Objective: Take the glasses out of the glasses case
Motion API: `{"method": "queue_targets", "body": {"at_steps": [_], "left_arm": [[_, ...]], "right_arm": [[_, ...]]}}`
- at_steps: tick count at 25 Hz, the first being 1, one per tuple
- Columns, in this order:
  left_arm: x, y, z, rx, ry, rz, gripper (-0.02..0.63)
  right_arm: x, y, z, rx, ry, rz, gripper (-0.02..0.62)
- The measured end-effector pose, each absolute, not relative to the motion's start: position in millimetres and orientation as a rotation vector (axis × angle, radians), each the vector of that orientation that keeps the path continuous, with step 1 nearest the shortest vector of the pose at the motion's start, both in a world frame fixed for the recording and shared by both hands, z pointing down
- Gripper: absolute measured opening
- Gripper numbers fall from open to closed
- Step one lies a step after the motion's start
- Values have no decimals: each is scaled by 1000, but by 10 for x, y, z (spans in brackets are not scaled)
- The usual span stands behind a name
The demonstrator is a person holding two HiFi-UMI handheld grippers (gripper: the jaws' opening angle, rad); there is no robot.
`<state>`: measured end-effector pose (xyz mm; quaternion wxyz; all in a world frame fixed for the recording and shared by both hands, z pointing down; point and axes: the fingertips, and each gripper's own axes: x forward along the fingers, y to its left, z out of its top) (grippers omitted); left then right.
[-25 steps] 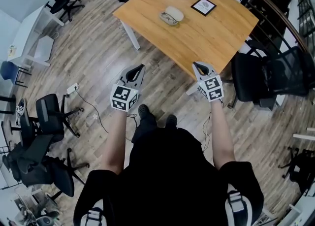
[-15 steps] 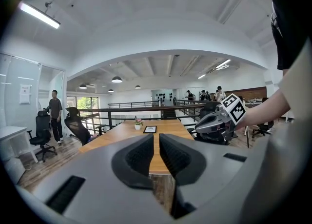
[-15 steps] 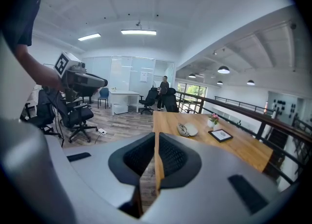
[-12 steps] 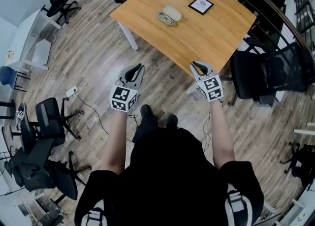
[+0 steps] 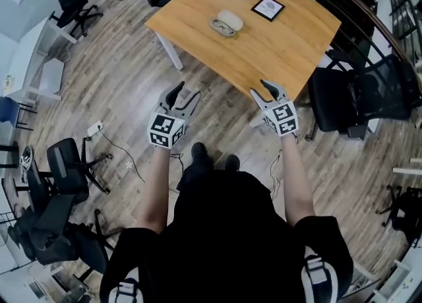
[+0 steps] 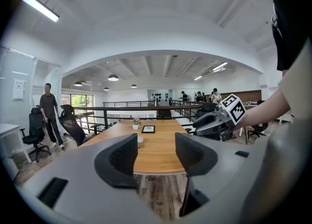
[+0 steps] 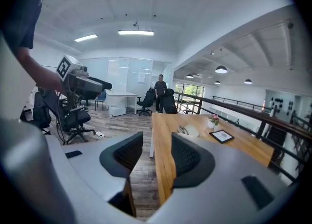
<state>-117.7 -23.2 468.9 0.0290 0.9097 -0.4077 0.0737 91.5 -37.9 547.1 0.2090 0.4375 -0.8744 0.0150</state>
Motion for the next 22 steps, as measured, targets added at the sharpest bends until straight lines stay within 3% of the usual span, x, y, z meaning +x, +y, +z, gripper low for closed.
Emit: {"method": "queue_targets", "body": {"at_steps": [11,22], "left_arm": [[-1451,-611,4699,2835,-1176,208,247],[-1990,-1154,4761,2864,-1052,207,246]], "right_arm": [[640,-647,5473,1275,-2407,76,204],[117,-1057,5478,1359,-2356,104,155]]}}
